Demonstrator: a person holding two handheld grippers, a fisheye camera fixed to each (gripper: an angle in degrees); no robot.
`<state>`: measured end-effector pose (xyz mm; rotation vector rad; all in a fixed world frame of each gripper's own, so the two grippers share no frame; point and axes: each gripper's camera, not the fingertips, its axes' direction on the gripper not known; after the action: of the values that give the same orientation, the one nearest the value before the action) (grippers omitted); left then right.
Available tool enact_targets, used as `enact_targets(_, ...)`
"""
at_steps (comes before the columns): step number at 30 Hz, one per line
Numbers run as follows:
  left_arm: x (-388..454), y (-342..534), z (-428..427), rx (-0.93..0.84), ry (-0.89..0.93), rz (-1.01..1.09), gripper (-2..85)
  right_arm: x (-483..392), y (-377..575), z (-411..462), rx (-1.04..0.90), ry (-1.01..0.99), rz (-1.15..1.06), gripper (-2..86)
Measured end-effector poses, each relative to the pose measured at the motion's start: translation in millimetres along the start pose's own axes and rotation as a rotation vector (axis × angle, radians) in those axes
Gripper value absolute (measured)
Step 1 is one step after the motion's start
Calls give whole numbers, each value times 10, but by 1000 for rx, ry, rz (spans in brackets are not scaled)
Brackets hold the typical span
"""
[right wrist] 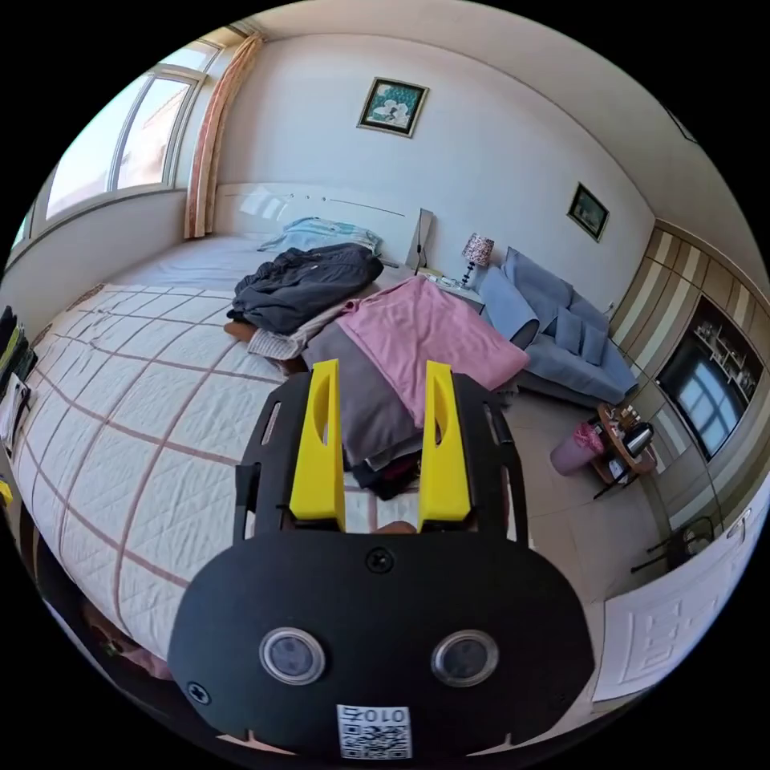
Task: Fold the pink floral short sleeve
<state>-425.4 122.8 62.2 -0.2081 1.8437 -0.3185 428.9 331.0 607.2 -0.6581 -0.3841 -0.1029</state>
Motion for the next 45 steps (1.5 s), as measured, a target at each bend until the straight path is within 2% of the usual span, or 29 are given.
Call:
enact_targets(8, -321, 154, -571, 8, -75, -57, -1, -24, -211, 382, -92, 14, -59, 112)
enact_targets(10, -411, 204, -637, 12, -75, -62, -1, 107, -186, 286, -70, -29, 11, 93)
enact_targets(14, -660, 305, -739, 27, 5, -52, -1, 724, -67, -24, -105, -301, 347, 47)
enact_targets(16, -766, 355, -783, 20, 15, -48, -1, 805, -27, -272, -102, -281, 375, 42)
enact_targets(22, -1188, 641, -1011, 59, 81, -73, -2, 602, -351, -1600, 0, -306, 241, 40)
enact_targets(28, -1572, 958, -1331, 137, 108, -116, -1, -244, -1009, -2969, 106, -411, -27, 39)
enact_targets(32, -1706, 1121, -1609, 184, 19, -104, 0, -990, -1206, -3540, 131, -589, -198, 40)
enact_targets(36, -1801, 1202, -1811, 219, -20, -93, 1, -1432, -1058, -4069, 256, -798, -268, 40)
enact_targets(38, -1876, 1272, -1899, 230, -41, -90, 1, -1463, -908, -4161, 281, -878, -245, 41)
enact_targets(41, -1964, 1377, -1964, 230, -107, -98, 3, -1446, -474, -4014, 201, -977, -180, 44)
enact_targets(45, -2089, 1482, -1918, 207, -173, -105, 8, -1549, 518, -3388, 23, -876, -117, 57)
